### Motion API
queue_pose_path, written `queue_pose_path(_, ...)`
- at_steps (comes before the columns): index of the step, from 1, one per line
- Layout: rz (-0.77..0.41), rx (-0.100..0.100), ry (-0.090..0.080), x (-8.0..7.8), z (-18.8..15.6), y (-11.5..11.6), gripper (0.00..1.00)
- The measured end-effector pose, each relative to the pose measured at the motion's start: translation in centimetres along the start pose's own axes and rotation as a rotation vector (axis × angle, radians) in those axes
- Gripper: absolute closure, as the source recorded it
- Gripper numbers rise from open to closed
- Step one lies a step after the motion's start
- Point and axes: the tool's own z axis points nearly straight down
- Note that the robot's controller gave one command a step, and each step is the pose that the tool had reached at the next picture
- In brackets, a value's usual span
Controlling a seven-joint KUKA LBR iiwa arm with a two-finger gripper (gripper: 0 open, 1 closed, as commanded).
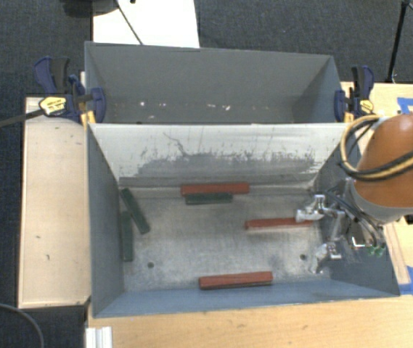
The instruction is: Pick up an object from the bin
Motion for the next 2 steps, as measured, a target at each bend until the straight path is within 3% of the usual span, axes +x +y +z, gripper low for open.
queue_pose_path(1, -0.003, 0.001, -0.008, -0.2, -0.4, 0.0, 0.0)
queue_pose_path(2, -0.05, 0.004, -0.019, -4.2, 4.4, 0.7, 0.0)
